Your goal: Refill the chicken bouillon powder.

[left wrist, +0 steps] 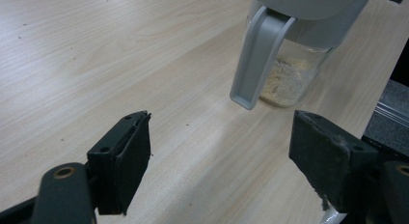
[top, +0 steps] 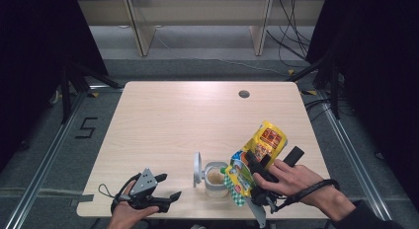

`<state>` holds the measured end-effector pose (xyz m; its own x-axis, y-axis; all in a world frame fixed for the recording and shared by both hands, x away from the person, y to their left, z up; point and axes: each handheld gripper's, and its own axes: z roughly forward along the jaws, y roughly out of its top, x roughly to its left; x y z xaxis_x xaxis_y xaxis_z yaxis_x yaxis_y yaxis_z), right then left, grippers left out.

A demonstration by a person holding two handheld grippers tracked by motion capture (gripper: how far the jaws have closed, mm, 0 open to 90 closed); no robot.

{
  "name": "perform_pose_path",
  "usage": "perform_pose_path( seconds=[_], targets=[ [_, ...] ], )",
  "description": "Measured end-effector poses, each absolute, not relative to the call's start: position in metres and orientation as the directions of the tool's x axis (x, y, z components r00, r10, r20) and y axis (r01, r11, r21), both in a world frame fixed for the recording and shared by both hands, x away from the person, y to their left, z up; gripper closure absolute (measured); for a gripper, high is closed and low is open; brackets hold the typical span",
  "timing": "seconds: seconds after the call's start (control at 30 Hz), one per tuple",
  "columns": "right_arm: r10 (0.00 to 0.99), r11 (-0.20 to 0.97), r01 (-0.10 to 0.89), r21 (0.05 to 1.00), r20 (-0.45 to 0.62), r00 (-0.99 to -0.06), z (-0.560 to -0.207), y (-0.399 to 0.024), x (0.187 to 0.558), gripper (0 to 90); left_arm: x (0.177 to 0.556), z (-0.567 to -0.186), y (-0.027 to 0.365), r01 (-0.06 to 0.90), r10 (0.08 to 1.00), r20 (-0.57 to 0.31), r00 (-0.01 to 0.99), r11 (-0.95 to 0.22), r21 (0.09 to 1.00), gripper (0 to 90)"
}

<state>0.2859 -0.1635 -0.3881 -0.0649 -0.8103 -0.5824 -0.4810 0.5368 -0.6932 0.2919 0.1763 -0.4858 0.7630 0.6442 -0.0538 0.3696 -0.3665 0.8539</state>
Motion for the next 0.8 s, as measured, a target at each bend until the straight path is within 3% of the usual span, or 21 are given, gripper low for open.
perform_pose_path(
  seconds=[0.13,0.23,0.4,0.53,0.8],
  targets=[
    [-0.813,0.532,-0.482,-0.696,-0.579,-0.062,-0.3877,-0.1635,0.2858,62.2,0.29,-0.4867,0.174,0.395,0.659,-0.09,0.746,-0.33,0.857,21.9],
    [-0.813,0.532,-0.484,-0.695,-0.579,-0.063,-0.3875,-0.1634,0.2856,62.3,0.2927,-0.4855,0.1771,0.361,0.644,-0.038,0.764,-0.378,0.853,21.9],
    [-0.81,0.535,-0.482,-0.694,-0.583,-0.06,-0.3878,-0.1634,0.2854,62.5,0.2927,-0.4853,0.1774,0.36,0.644,-0.035,0.765,-0.382,0.851,21.9],
    [-0.811,0.533,-0.483,-0.695,-0.582,-0.058,-0.3879,-0.163,0.2851,62.8,0.2902,-0.4867,0.1741,0.394,0.659,-0.089,0.747,-0.33,0.858,21.9],
    [-0.814,0.527,-0.485,-0.698,-0.578,-0.053,-0.3873,-0.1623,0.2852,63.1,0.2909,-0.4859,0.1761,0.388,0.659,-0.065,0.75,-0.358,0.849,21.9]
  ],
)
